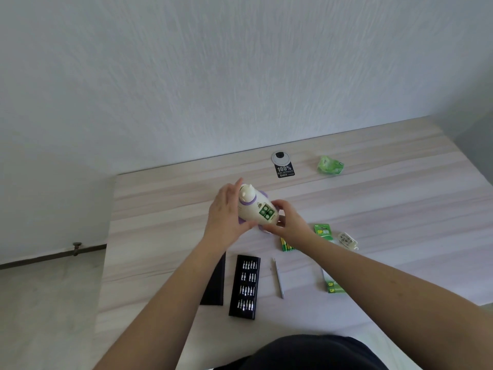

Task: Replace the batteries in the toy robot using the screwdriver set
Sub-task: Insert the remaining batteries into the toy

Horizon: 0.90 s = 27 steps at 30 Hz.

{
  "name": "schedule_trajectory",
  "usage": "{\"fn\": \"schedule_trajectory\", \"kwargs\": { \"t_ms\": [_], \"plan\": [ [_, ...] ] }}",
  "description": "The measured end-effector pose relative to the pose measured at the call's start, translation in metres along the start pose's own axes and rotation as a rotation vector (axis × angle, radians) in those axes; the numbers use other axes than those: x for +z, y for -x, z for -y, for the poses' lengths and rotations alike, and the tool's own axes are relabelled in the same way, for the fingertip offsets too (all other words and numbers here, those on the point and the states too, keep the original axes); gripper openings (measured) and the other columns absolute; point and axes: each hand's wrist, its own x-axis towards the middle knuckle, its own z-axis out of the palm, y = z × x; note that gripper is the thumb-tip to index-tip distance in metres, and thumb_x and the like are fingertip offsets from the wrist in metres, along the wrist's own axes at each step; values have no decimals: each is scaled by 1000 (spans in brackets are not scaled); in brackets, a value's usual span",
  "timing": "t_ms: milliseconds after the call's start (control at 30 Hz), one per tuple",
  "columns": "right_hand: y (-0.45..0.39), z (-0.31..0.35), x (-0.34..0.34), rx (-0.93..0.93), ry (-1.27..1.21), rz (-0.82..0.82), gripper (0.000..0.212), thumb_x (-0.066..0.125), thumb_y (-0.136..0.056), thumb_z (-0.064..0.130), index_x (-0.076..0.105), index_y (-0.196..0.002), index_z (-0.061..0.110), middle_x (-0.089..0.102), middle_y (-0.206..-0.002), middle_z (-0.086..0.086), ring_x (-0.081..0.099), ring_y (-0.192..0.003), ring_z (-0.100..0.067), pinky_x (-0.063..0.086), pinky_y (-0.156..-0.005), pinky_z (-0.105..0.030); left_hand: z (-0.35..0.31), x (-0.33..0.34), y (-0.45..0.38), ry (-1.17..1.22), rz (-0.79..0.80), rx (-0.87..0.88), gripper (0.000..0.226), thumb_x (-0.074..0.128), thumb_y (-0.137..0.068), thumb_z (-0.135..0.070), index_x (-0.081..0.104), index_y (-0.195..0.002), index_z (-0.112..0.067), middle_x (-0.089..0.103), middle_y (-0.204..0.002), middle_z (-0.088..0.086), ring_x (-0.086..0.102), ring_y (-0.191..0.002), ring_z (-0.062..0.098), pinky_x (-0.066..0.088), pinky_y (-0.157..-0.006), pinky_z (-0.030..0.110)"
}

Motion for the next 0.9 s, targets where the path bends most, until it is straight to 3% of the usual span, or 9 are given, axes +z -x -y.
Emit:
{"fn": "schedule_trajectory", "kwargs": {
  "t_ms": [133,200,267,367,500,633,700,900],
  "plan": [
    [1,-1,2,6,67,16,68,84,-72,32,46,-128,28,53,-125,7,60,-108,-12,54,-89,-31,-9,-10,-14,-56,175,82,105,82,-64,-49,27,-150,-23,25,-154,6,23,-143,23,24,-114,39],
    [0,-1,1,-6,199,7,73,80,-74,38,43,-137,29,52,-130,7,56,-112,-12,50,-92,-31,-14,-11,-21,-154,296,131,92,80,-69,-44,35,-147,-25,24,-154,4,22,-142,23,18,-116,37],
    [2,-1,-2,-13,300,-23,77,76,-78,39,37,-143,27,49,-134,6,53,-115,-11,46,-97,-33,-14,-8,-25,-207,358,146,79,81,-70,-30,46,-140,-28,27,-148,3,28,-136,25,22,-114,34],
    [11,-7,-13,13,331,-116,68,70,-86,32,37,-145,27,49,-131,4,52,-114,-11,47,-98,-36,-9,-2,-28,-203,344,136,77,83,-62,-18,53,-132,-30,33,-137,0,37,-123,25,33,-106,34],
    [28,-21,-49,39,326,-339,42,59,-94,21,50,-135,23,56,-121,-3,56,-102,-12,47,-90,-32,-14,0,-30,-256,305,141,76,84,-61,-22,55,-131,-32,37,-134,2,41,-118,26,36,-100,36],
    [45,-50,-108,150,342,-588,31,51,-96,13,59,-126,18,60,-115,-10,56,-89,-15,44,-78,-28,-18,4,-25,-273,282,101,73,83,-65,-23,53,-131,-33,34,-136,4,40,-119,27,37,-101,39],
    [54,-71,-129,247,411,-552,30,53,-96,16,60,-125,19,59,-117,-10,58,-91,-18,44,-77,-28,-19,5,-24,-268,281,83,72,82,-66,-23,53,-131,-31,34,-137,4,39,-119,27,37,-102,40],
    [64,-112,-148,401,598,-232,42,65,-88,33,57,-128,21,58,-120,-7,61,-101,-25,49,-84,-33,-22,4,-22,-256,287,49,70,85,-65,-21,57,-129,-28,34,-140,7,40,-122,29,36,-106,42]
  ]
}}
